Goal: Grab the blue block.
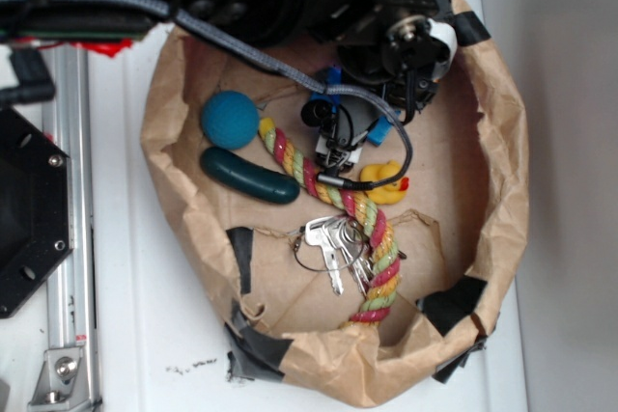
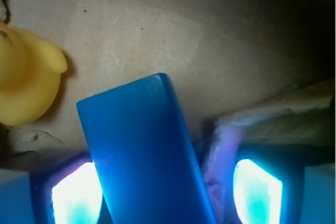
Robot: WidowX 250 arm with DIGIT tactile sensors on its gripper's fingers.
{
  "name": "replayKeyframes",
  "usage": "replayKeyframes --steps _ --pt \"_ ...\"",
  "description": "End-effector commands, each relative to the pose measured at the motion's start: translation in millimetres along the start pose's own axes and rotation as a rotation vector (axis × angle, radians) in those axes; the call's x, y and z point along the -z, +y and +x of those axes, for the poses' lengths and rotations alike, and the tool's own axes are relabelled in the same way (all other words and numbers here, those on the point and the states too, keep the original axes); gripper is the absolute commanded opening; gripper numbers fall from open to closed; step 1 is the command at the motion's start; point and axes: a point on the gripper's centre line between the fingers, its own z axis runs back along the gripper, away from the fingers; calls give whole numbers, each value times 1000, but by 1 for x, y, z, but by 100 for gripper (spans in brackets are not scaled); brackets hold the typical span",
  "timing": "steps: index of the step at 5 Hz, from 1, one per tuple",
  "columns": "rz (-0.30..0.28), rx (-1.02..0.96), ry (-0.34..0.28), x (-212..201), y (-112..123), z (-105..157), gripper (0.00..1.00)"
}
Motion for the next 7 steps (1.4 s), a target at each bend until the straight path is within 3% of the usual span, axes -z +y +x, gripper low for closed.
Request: replayKeyframes --steps 1,2,3,4,5,7 --pt "141 -56 -37 6 -13 4 0" --pt "181 -93 -61 -16 -12 6 0" --pt "138 -111 -159 -66 -25 11 0" --pt "86 -213 -166 -116 -38 21 0" --pt "117 -254 -154 -157 -47 23 0" --pt "32 -398 -151 -170 -48 18 0"
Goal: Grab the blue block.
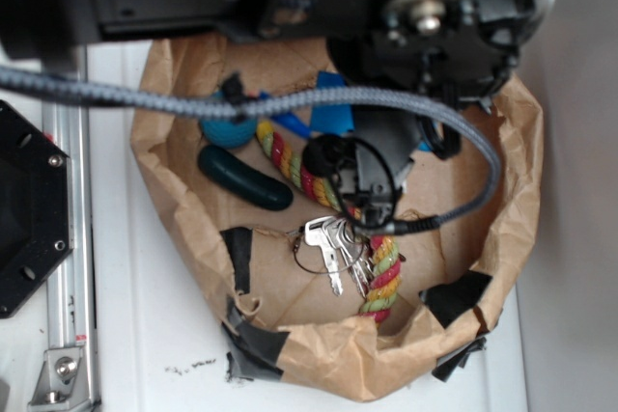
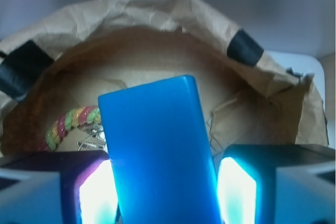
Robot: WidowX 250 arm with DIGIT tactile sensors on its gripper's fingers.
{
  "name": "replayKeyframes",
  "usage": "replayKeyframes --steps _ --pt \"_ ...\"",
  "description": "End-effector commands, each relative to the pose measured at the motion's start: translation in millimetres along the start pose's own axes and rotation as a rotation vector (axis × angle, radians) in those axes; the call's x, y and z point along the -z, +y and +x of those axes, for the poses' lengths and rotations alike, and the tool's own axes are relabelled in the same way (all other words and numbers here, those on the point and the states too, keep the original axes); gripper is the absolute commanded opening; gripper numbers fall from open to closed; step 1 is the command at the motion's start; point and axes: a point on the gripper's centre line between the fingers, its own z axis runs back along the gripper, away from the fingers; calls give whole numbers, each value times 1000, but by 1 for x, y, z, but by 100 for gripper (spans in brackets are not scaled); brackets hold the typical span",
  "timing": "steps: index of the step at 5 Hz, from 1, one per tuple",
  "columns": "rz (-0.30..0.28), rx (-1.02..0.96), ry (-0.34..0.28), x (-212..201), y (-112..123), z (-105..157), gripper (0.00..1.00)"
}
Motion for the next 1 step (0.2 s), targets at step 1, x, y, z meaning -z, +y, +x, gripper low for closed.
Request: replayKeyframes --steps 1 --pt "-20 -172 -77 -31 -15 -6 0"
